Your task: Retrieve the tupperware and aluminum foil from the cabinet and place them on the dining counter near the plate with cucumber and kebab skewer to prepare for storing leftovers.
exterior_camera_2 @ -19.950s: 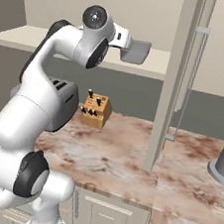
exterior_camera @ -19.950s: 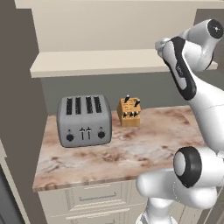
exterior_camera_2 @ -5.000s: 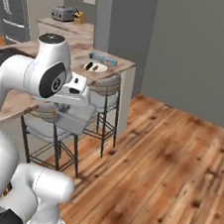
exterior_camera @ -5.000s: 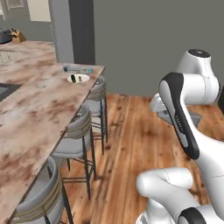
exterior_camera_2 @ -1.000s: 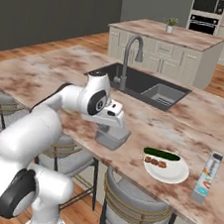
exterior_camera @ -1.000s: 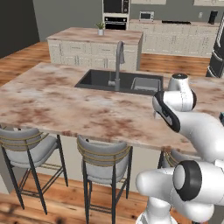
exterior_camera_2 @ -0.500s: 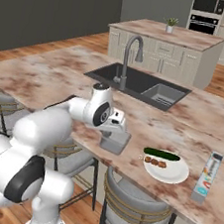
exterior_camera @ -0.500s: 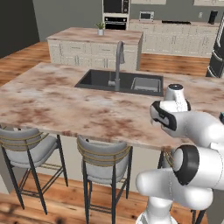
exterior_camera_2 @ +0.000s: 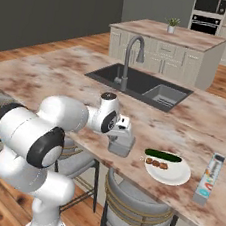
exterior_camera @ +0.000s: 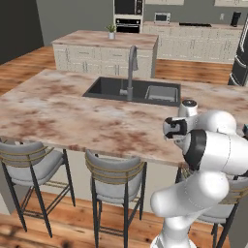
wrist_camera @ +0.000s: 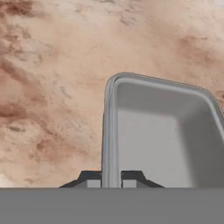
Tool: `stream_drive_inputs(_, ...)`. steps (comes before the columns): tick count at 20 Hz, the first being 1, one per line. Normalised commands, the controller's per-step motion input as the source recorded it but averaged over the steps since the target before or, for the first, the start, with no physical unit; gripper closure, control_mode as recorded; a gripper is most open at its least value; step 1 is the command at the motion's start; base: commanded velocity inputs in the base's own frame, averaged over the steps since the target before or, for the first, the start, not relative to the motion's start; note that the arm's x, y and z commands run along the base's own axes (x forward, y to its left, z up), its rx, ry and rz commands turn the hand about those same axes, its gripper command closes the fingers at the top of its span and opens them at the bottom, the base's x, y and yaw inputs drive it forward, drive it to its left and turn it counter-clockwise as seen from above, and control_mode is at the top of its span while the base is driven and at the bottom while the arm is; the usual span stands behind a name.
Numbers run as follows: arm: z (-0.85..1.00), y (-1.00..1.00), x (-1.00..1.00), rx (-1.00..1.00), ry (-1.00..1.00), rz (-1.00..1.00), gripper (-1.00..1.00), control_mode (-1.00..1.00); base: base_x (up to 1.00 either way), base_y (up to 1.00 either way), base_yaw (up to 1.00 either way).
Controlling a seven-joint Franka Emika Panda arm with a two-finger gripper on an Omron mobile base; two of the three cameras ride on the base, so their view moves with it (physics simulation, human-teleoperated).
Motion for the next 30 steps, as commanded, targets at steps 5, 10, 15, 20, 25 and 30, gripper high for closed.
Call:
stream_drive_inputs(5, -0.54, -0.43, 0.38, 0.02, 0.0, 0.02, 1.0, -1.0, 0.0, 0.0, 0.0)
stream_drive_inputs(10, -0.48, -0.38, 0.37, 0.01, 0.0, 0.01, 1.0, -1.0, 0.0, 0.0, 0.0)
stream_drive_inputs(15, -0.09, -0.07, 0.21, 0.0, -0.07, 0.02, -1.0, -1.0, 0.0, 0.0, 0.0)
stream_drive_inputs(20, 0.62, 0.0, -0.09, 0.0, -0.18, 0.0, -1.0, -1.0, 0.0, 0.0, 0.0)
stream_drive_inputs(25, 0.83, 0.17, -0.39, -0.09, -0.17, 0.0, -1.0, -1.0, 0.0, 0.0, 0.0)
stream_drive_inputs(30, 0.78, 0.39, -0.59, -0.14, -0.11, 0.0, -1.0, -1.0, 0.0, 0.0, 0.0)
